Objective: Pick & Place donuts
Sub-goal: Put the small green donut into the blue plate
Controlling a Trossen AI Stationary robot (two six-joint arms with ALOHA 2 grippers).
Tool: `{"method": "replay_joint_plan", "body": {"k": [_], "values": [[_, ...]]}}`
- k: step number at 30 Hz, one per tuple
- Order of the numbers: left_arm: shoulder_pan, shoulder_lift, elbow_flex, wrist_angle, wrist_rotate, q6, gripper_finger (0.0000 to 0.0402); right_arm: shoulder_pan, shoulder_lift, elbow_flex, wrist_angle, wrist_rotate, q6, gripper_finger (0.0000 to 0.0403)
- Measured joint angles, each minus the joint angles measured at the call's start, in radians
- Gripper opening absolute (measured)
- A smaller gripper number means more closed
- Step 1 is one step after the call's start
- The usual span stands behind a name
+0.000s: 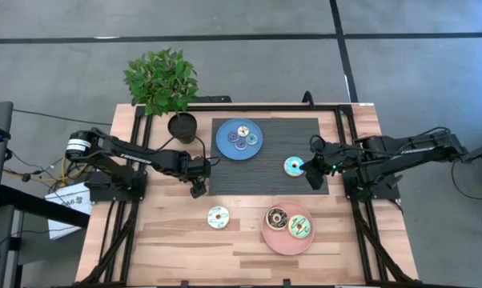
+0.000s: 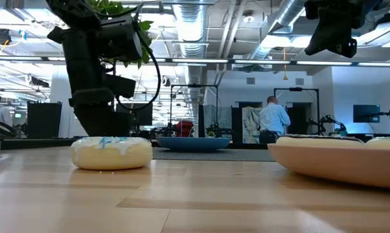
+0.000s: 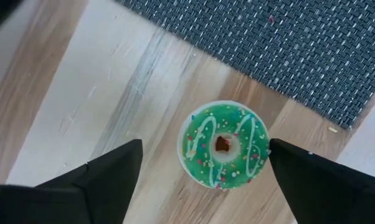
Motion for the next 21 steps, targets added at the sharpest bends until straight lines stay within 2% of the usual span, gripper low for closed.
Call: {"method": "replay_joint_plan", "body": {"k": [15, 21], "values": [[0.000, 0.000, 0.002, -0.001, 0.000, 0.005, 0.0289, 0.000, 0.000, 0.000, 0.000, 0.000, -0.007, 0.0001], [0.000, 0.000, 0.066, -0.001, -0.023, 0.032, 0.0275, 0.000, 0.000, 0.000, 0.000, 0.001, -0.008, 0.0001]]}}
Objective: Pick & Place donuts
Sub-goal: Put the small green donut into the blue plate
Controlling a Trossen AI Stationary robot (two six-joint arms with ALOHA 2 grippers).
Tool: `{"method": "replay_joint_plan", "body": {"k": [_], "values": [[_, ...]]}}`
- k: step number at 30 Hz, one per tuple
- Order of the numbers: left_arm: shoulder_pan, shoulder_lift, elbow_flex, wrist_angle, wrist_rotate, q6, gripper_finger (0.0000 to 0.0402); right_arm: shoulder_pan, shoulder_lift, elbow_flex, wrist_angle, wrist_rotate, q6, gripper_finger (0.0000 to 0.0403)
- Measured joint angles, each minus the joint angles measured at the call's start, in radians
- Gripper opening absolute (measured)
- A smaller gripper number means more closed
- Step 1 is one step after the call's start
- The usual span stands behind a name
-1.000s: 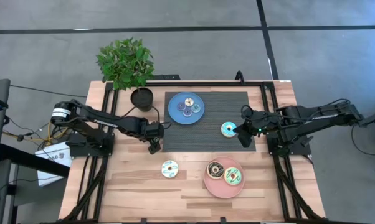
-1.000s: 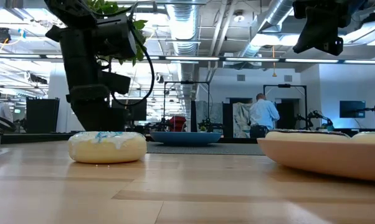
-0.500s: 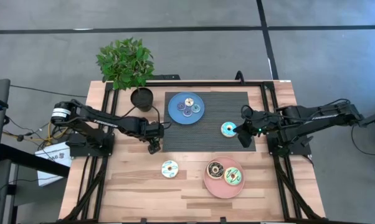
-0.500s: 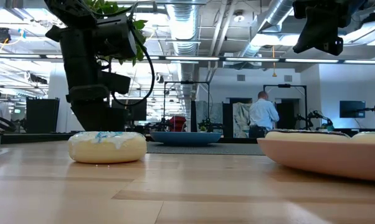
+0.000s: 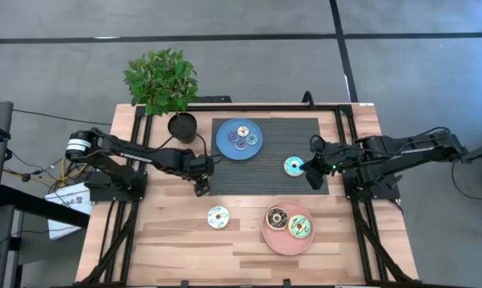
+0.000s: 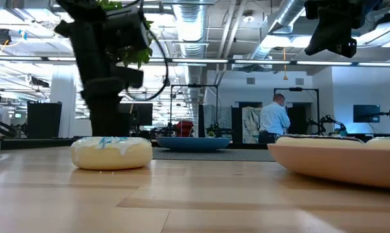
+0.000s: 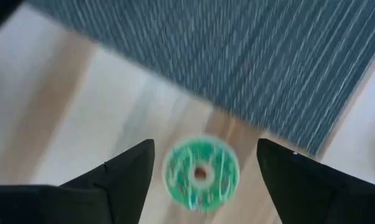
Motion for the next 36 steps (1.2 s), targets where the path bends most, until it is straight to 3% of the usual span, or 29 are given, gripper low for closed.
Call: {"method": "replay_joint_plan", "body": {"k": [5, 12, 19, 27, 36], "values": [[0.015, 0.000, 0.100, -0.005, -0.085, 0.032, 0.0265, 0.000, 0.000, 0.000, 0.000, 0.000, 0.000, 0.0001], [0.058, 0.000, 0.169, -0.119, -0.089, 0.050, 0.0263, 0.000, 0.000, 0.000, 0.000, 0.000, 0.000, 0.0001], [0.108, 0.000, 0.158, -0.204, 0.001, -0.052, 0.0264, 0.000, 0.000, 0.000, 0.000, 0.000, 0.025, 0.0001], [0.129, 0.018, 0.158, -0.218, 0.036, -0.108, 0.0264, 0.000, 0.000, 0.000, 0.000, 0.000, 0.026, 0.0001], [0.130, 0.251, 0.163, -0.197, 0.166, -0.157, 0.0264, 0.000, 0.000, 0.000, 0.002, 0.000, 0.052, 0.0001]]}}
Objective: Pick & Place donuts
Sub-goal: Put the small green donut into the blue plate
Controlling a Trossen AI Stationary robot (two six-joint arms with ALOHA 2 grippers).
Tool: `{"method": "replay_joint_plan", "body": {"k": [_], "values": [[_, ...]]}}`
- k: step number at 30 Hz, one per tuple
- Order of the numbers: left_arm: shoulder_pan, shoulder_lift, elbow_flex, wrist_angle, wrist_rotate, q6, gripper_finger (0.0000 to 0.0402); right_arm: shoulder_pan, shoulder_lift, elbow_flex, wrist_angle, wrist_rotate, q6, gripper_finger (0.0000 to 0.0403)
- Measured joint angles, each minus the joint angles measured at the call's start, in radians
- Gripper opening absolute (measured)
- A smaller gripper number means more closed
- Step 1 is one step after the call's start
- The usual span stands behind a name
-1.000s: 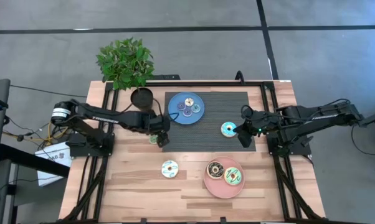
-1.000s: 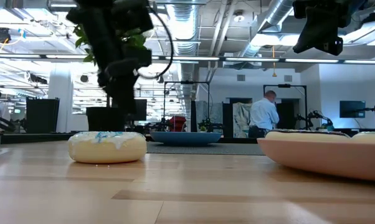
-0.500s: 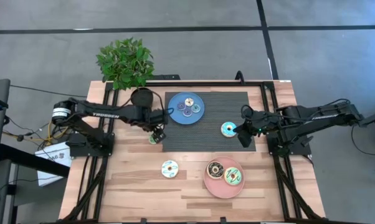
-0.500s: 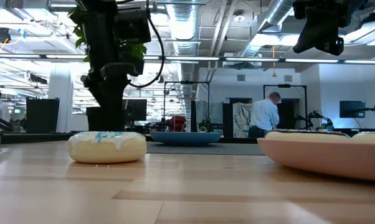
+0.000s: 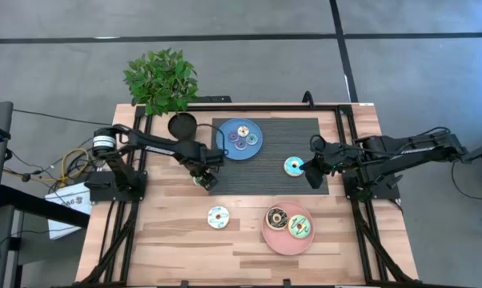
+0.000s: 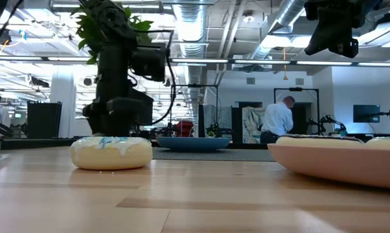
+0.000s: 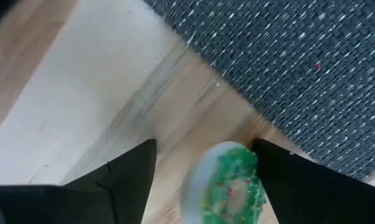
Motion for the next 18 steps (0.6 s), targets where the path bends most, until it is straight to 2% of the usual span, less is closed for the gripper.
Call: {"method": "replay_joint_plan", "body": {"k": [4, 18], "values": [[-0.002, 0.046, 0.006, 0.001, 0.040, -0.001, 0.0264, 0.000, 0.000, 0.000, 0.000, 0.000, 0.001, 0.0001], [-0.006, -0.008, 0.050, -0.067, -0.006, 0.003, 0.0264, 0.000, 0.000, 0.000, 0.007, 0.000, 0.002, 0.0001]]}}
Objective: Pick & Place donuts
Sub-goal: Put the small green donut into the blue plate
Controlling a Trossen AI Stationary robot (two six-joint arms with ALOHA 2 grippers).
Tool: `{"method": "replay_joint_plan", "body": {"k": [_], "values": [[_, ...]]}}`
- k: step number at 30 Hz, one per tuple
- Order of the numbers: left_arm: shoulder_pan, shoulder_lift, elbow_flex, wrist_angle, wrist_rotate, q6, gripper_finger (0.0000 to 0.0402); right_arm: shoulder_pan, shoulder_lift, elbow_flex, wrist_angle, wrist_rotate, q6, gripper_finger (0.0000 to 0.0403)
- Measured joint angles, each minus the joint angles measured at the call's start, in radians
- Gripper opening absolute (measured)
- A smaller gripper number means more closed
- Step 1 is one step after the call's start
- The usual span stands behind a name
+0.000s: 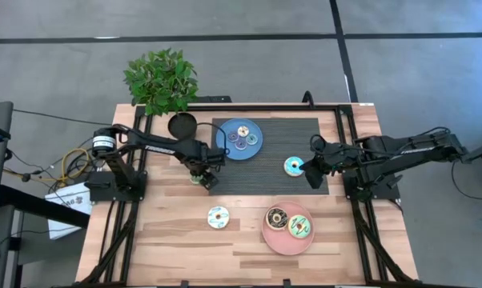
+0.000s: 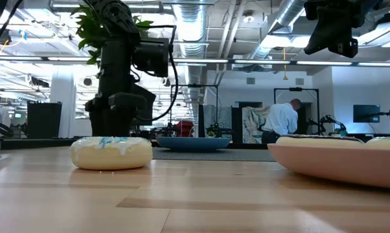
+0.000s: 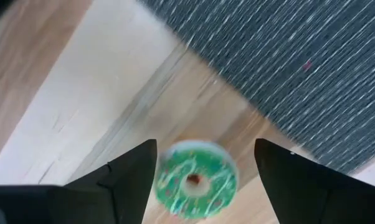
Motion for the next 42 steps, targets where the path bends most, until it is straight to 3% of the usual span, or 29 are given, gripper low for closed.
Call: {"method": "replay_joint_plan", "body": {"k": [7, 23, 42], "values": [[-0.003, 0.000, -0.002, -0.043, -0.029, 0.000, 0.0264, 0.000, 0.000, 0.000, 0.000, 0.000, 0.000, 0.0001], [-0.004, -0.007, -0.062, -0.035, 0.020, -0.021, 0.0262, 0.000, 0.000, 0.000, -0.001, 0.000, -0.002, 0.0001], [-0.004, -0.005, -0.063, -0.031, 0.045, -0.040, 0.0202, 0.000, 0.000, 0.000, -0.001, 0.000, -0.010, 0.0001]]}}
